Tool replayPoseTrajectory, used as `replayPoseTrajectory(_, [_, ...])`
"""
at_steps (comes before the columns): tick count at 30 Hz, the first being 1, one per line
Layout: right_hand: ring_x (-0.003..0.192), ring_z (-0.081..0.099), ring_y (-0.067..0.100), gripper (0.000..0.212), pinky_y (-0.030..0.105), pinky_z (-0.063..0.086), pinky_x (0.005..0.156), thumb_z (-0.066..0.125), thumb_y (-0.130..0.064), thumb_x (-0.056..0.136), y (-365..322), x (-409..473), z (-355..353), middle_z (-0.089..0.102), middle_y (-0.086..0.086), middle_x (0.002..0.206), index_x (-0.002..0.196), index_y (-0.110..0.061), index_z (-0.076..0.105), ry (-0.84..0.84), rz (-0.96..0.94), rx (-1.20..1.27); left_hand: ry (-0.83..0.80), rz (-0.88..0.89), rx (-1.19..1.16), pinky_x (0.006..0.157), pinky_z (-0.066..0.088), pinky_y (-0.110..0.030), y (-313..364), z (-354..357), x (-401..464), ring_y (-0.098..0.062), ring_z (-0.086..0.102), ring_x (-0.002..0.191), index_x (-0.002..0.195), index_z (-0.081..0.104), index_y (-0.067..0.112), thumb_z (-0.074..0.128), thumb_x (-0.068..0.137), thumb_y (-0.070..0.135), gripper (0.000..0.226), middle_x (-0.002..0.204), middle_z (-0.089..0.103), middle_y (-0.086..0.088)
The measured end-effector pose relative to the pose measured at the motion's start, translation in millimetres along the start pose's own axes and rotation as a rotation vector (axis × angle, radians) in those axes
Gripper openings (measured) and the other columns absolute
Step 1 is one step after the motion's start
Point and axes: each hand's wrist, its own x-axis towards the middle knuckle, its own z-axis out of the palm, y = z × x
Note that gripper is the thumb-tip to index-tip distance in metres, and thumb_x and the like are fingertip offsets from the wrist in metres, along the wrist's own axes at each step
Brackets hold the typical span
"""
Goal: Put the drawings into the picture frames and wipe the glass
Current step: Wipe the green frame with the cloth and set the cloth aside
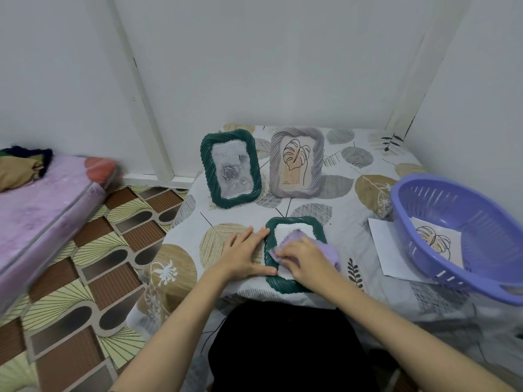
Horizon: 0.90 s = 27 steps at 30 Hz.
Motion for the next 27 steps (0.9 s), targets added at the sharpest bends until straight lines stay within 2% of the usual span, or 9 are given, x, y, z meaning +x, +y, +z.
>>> replayPoseTrajectory(3, [0.09, 0.055, 0.026, 0.021, 0.041, 0.045, 0.085, 0.055, -0.022, 0.084, 4.4, -25.5, -11.6, 0.07, 0.002, 0.095, 0.091, -0.016, 0.074, -0.134, -0.124, -0.128, -0.048, 0.011, -0.008, 0.117, -0.008, -0.038, -0.9, -2.0, 1.0, -0.009, -0.005, 0.145, 0.146, 0.008, 0.035, 0.071, 0.067, 0.056, 0.103, 0.157, 0.007, 0.012])
replayPoseTrajectory(6, [0.075, 0.061, 0.025, 0.023, 0.035, 0.053, 0.069, 0.053, -0.03, 0.079, 13.5, -32.2, -21.1, 0.069, -0.002, 0.081, 0.079, -0.024, 0.075, -0.113, -0.116, -0.24, -0.048, 0.009, -0.015, 0.117, -0.008, -0.038, 0.1, -3.8, 0.2, -0.009, -0.005, 0.145, 0.146, 0.008, 0.035, 0.071, 0.066, 0.057, 0.104, 0.157, 0.007, 0.012])
replayPoseTrajectory(9, [0.095, 0.058, 0.021, 0.028, 0.024, 0.039, 0.083, 0.054, -0.033, 0.089, 10.4, -30.1, -38.0, 0.068, 0.003, 0.104, 0.109, -0.021, 0.069, -0.101, 0.025, -0.071, -0.049, 0.009, -0.013, 0.117, -0.008, -0.038, 3.6, -4.3, -2.1, -0.009, -0.004, 0.145, 0.146, 0.008, 0.034, 0.07, 0.067, 0.057, 0.103, 0.157, 0.007, 0.012])
replayPoseTrajectory(11, [0.091, 0.055, 0.016, 0.033, 0.021, 0.038, 0.08, 0.055, -0.03, 0.091, 12.1, -28.3, -51.5, 0.065, 0.009, 0.107, 0.117, -0.013, 0.063, -0.108, 0.144, 0.014, -0.046, 0.005, -0.018, 0.118, -0.008, -0.038, 4.5, -5.3, -3.0, -0.01, -0.004, 0.145, 0.146, 0.008, 0.034, 0.07, 0.067, 0.056, 0.103, 0.157, 0.006, 0.012])
replayPoseTrajectory(13, [0.082, 0.049, 0.02, 0.034, 0.031, 0.039, 0.074, 0.062, -0.039, 0.084, 15.0, -29.0, -58.6, 0.058, 0.013, 0.093, 0.092, -0.007, 0.066, -0.174, 0.246, -0.099, -0.04, 0.0, -0.027, 0.118, -0.008, -0.038, 5.1, -5.5, -3.2, -0.01, -0.004, 0.145, 0.146, 0.008, 0.034, 0.07, 0.067, 0.056, 0.103, 0.157, 0.006, 0.012])
replayPoseTrajectory(16, [0.068, 0.039, 0.02, 0.046, 0.029, 0.028, 0.053, 0.071, -0.042, 0.072, 12.6, -33.6, -59.7, 0.039, 0.001, 0.063, 0.052, -0.015, 0.04, -0.256, 0.359, -0.186, -0.035, -0.018, -0.03, 0.118, -0.007, -0.038, 5.4, -4.8, -3.8, -0.011, -0.004, 0.145, 0.147, 0.009, 0.033, 0.071, 0.066, 0.057, 0.104, 0.157, 0.007, 0.011])
replayPoseTrajectory(20, [0.068, 0.05, 0.014, 0.019, 0.024, 0.037, 0.059, 0.077, -0.027, 0.068, 10.1, -29.3, -77.1, 0.056, -0.002, 0.068, 0.066, -0.015, 0.063, -0.159, 0.453, 0.073, -0.04, -0.069, -0.023, 0.119, 0.005, -0.039, 14.3, -10.9, -4.5, -0.018, 0.008, 0.145, 0.146, 0.019, 0.022, 0.072, 0.068, 0.052, 0.1, 0.156, 0.017, 0.003])
replayPoseTrajectory(24, [0.071, 0.055, 0.016, 0.023, 0.026, 0.044, 0.063, 0.078, -0.016, 0.07, 0.0, -23.4, -95.4, 0.063, 0.007, 0.076, 0.077, -0.009, 0.057, 0.15, 0.531, 0.614, 0.309, -0.081, -0.689, 0.088, 0.044, -0.025, 59.3, -26.0, -11.6, -0.016, 0.056, 0.104, 0.106, 0.058, 0.014, 0.059, 0.086, 0.037, 0.031, 0.105, 0.062, 0.004])
replayPoseTrajectory(27, [0.077, 0.062, 0.022, 0.029, 0.026, 0.052, 0.064, 0.078, -0.007, 0.069, -14.3, -20.9, -84.9, 0.068, 0.016, 0.089, 0.087, -0.007, 0.054, 0.227, 0.533, 0.813, 0.314, -0.13, -1.026, 0.072, 0.053, -0.03, 92.8, -30.5, -15.5, -0.016, 0.063, 0.078, 0.096, 0.059, 0.005, 0.051, 0.09, 0.04, 0.036, 0.087, 0.066, -0.003])
